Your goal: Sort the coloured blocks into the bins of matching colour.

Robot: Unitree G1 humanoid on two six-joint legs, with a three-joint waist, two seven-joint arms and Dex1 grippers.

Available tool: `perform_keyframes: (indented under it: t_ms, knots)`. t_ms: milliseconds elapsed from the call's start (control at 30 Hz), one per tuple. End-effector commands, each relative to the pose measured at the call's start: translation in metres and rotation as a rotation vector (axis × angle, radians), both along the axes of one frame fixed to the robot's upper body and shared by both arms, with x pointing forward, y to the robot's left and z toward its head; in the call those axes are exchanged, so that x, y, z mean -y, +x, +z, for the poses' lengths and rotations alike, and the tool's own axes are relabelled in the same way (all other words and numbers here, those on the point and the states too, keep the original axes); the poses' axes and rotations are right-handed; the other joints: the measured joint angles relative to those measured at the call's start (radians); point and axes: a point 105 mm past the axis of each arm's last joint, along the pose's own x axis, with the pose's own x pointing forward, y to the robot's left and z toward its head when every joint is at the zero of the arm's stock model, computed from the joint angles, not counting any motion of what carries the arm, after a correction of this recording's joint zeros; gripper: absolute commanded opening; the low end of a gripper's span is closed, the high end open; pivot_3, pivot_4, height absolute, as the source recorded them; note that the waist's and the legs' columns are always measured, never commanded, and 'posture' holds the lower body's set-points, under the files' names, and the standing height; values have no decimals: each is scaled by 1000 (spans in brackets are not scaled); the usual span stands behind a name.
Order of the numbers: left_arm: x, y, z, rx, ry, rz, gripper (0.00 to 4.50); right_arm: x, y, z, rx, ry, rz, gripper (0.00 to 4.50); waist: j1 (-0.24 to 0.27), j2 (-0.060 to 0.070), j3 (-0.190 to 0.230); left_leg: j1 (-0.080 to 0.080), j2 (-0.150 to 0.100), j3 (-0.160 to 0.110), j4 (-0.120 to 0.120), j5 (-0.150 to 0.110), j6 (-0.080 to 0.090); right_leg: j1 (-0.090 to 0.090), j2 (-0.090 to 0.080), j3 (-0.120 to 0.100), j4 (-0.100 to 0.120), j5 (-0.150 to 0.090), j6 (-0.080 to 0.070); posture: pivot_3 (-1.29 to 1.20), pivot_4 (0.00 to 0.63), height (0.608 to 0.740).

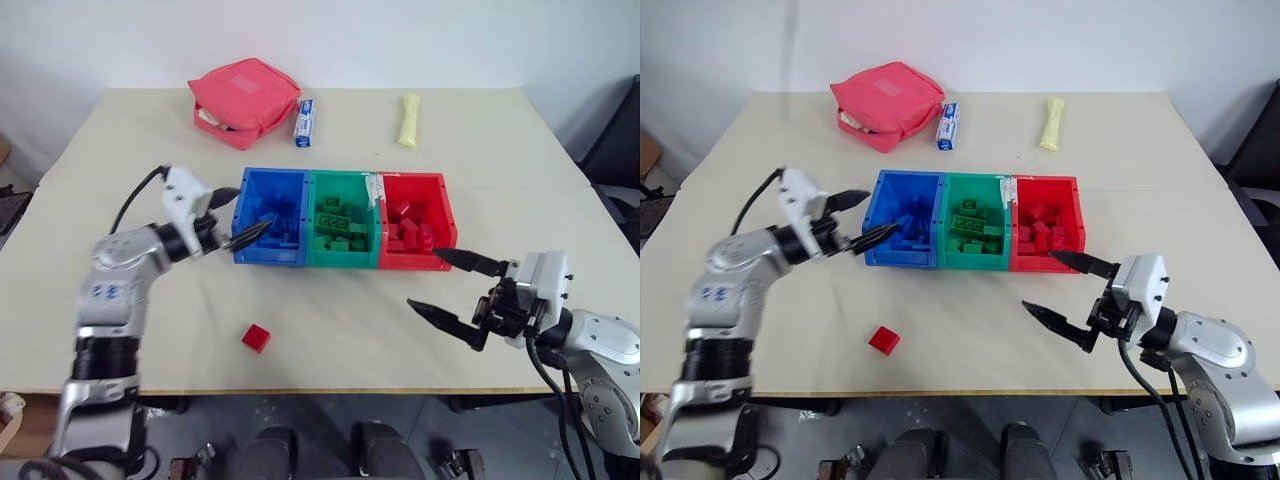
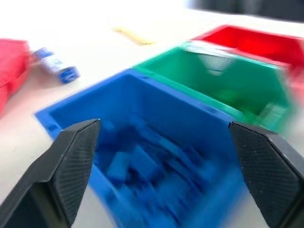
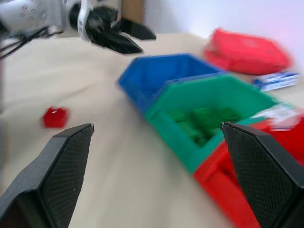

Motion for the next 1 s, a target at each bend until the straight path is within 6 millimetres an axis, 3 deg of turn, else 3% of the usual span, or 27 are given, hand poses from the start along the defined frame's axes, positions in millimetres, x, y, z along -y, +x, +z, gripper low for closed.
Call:
perform_keyframes:
  t_ms: [33, 167, 267, 433, 567, 700, 867, 1000]
  knots:
    - [-31, -31, -10, -32, 111, -110, 4477, -7, -3, 1, 24, -30, 80, 4500, -3, 0, 0, 0, 0, 0, 0, 0, 0, 0, 0, 0, -1, 0, 0, 0, 150, 740]
    - [-72, -37, -22, -53, 131, -13, 4477, -11, -2, -5, 10, -69, 131, 4500, 3, 0, 0, 1, 0, -1, 0, 0, 1, 2, -1, 0, -2, 0, -1, 0, 150, 740]
    - [-85, -45, -34, -64, 170, -6, 4477, -14, -5, -11, -8, -106, 168, 4500, 7, 0, 0, 0, -1, -1, 0, -1, 2, 2, -2, -1, -2, 0, -1, 0, 150, 740]
    - [-61, -59, -50, -109, 263, -172, 4477, -14, -8, -14, -31, -122, 196, 4500, 3, 0, 0, 0, 0, -1, -1, -3, 3, 2, -2, 0, -3, 0, -1, 0, 150, 740]
    - [-28, -74, -65, -183, 386, -383, 4477, -6, -11, -19, -62, -152, 187, 4500, 0, 0, 0, 0, 0, -1, 0, -3, 4, 2, -2, 0, -3, 0, -1, 0, 150, 740]
    - [8, -74, -68, -173, 438, -511, 4477, -1, -16, -25, -91, -174, 179, 4500, 0, 1, 0, 0, 0, 0, 0, -3, 4, 2, -2, 0, -3, 0, -1, 0, 150, 740]
    - [17, -71, -91, -188, 637, -645, 4477, 0, -22, -25, -101, -173, 165, 4500, -3, 1, 0, 0, 0, 0, 0, -3, 3, 2, -1, 0, -2, 0, -1, 0, 150, 740]
    - [18, -69, -99, -234, 710, -695, 4477, 0, -24, -25, -101, -173, 150, 4500, -1, 1, 0, 0, 0, 0, 0, -3, 3, 2, 0, 0, -2, 0, -1, 0, 150, 740]
